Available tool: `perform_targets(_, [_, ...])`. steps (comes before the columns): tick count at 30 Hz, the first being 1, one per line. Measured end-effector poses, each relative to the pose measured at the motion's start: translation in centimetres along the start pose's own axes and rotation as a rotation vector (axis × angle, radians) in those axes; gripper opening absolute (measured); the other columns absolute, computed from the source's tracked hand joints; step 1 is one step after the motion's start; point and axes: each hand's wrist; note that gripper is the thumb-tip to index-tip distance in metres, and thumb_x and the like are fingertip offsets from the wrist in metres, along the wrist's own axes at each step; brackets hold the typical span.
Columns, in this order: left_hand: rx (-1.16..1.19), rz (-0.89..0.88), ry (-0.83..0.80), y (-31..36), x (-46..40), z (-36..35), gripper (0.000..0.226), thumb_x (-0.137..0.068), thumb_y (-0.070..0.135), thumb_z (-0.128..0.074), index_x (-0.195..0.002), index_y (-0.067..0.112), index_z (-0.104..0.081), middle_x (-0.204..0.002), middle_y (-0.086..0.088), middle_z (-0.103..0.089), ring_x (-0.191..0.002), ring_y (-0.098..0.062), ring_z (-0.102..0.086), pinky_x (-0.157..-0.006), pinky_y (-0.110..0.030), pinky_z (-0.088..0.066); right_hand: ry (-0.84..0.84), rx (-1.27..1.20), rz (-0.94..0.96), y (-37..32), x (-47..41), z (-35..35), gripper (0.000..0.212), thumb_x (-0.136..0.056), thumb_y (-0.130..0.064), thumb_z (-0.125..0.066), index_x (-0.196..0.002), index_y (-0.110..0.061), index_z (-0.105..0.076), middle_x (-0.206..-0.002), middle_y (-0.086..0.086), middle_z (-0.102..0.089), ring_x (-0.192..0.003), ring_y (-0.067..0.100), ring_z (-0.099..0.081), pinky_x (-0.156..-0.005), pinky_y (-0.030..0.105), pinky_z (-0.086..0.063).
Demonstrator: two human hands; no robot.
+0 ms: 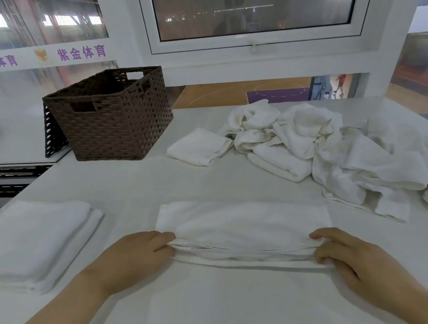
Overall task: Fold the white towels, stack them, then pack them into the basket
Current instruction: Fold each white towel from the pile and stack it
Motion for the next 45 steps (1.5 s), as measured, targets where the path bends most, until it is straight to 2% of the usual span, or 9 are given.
perform_targets(4, [-0.016, -0.083, -0.034, -0.9, 0.5, -0.1, 0.017, -0.093, 0.026, -0.043, -0.093, 0.021, -0.059, -0.113, 0.004, -0.061, -0.069, -0.016, -0.061, -0.051, -0.028, -0.051, 0.073, 0.097, 0.069, 0.2, -0.4, 0.2, 0.029, -0.083, -0.022, -0.043, -0.091, -0.039, -0.066, -0.12, -0.013, -0.055, -0.103, 0.008, -0.053, -0.063, 0.023, -0.051])
perform_targets(9, [0.096, -0.017, 0.044, -0.1, 1.4, 0.3, 0.052, -0.106, 0.039, -0.016, -0.121, 0.02, -0.061, -0.12, 0.006, -0.066, -0.099, -0.01, -0.065, -0.088, -0.019, -0.049, 0.078, 0.204, 0.045, -0.4, -0.3, -0.3, 0.023, -0.072, -0.009, -0.049, -0.083, -0.026, -0.059, -0.105, -0.005, -0.058, -0.09, 0.022, -0.057, -0.079, 0.03, -0.036])
perform_targets(14, [0.253, 0.051, -0.149, 0.3, 3.9, -0.9, 0.057, -0.089, 0.075, 0.0, -0.135, 0.06, -0.031, -0.141, 0.04, -0.036, -0.129, 0.017, -0.033, -0.111, -0.014, -0.024, 0.021, 0.136, 0.022, -0.3, 1.4, -1.0, 0.028, -0.079, -0.004, -0.064, -0.096, -0.024, -0.053, -0.097, -0.009, -0.06, -0.084, 0.017, -0.06, -0.083, 0.027, -0.038])
perform_targets(17, [0.172, 0.012, -0.025, 0.2, 4.7, -0.6, 0.044, -0.102, 0.05, -0.029, -0.131, 0.033, -0.057, -0.126, 0.021, -0.062, -0.106, 0.001, -0.062, -0.09, -0.019, -0.047, -0.03, 0.102, 0.057, -0.4, 1.9, 0.6, 0.015, -0.085, -0.027, -0.061, -0.099, -0.026, -0.056, -0.093, -0.017, -0.06, -0.085, 0.006, -0.056, -0.096, 0.029, -0.037])
perform_targets(21, [0.337, 0.233, 0.159, 2.4, 2.3, 1.5, 0.026, -0.099, 0.057, -0.022, -0.101, 0.039, -0.042, -0.099, 0.021, -0.069, -0.079, -0.005, -0.067, -0.065, -0.029, -0.054, 0.004, -0.088, -0.09, -2.4, -0.7, 2.4, 0.012, -0.1, -0.034, -0.044, -0.106, -0.028, -0.053, -0.08, -0.022, -0.064, -0.088, 0.003, -0.052, -0.098, 0.008, -0.027])
perform_targets(24, [0.511, 0.441, 0.194, 5.5, -2.5, 1.3, 0.029, -0.091, 0.041, -0.033, -0.113, 0.032, -0.05, -0.107, 0.011, -0.062, -0.096, -0.013, -0.061, -0.083, -0.032, -0.048, -0.046, -0.153, -0.197, -4.2, -4.9, 0.5, 0.021, -0.101, -0.022, -0.041, -0.117, -0.024, -0.055, -0.103, -0.007, -0.067, -0.099, 0.015, -0.057, -0.085, 0.024, -0.04])
perform_targets(29, [0.397, 0.357, -0.138, 9.3, -8.5, -1.5, 0.051, -0.104, 0.039, -0.03, -0.152, 0.023, -0.027, -0.162, 0.0, -0.019, -0.151, -0.02, -0.01, -0.12, -0.028, -0.009, -0.281, -0.094, -0.061, -6.9, -9.4, -4.5, 0.045, -0.105, -0.03, -0.029, -0.148, -0.021, -0.038, -0.156, 0.002, -0.036, -0.143, 0.021, -0.033, -0.118, 0.033, -0.02])
perform_targets(34, [0.292, 0.414, -0.26, 7.3, -8.5, -2.4, 0.065, -0.1, 0.059, -0.024, -0.157, 0.035, -0.002, -0.164, 0.011, 0.008, -0.151, -0.009, 0.009, -0.122, -0.033, 0.006, -0.418, 0.06, -0.234, -5.1, -9.7, -5.3, 0.067, -0.099, -0.062, -0.019, -0.157, -0.03, -0.009, -0.166, -0.005, 0.001, -0.152, 0.017, 0.001, -0.123, 0.037, 0.002])
perform_targets(45, [0.267, 0.557, -0.292, 3.1, -4.7, -2.2, 0.068, -0.1, 0.06, -0.019, -0.157, 0.031, 0.003, -0.164, 0.011, 0.011, -0.15, -0.009, 0.01, -0.122, -0.032, 0.005, -0.329, -0.121, -0.487, 1.6, -5.7, -2.9, 0.06, -0.103, -0.047, -0.029, -0.158, -0.027, -0.013, -0.164, -0.011, -0.006, -0.151, 0.014, -0.008, -0.122, 0.031, -0.002])
Point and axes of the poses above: each hand's wrist, its own x-axis away from the middle knuckle, its own z-axis out of the back of the hand, y = z × x
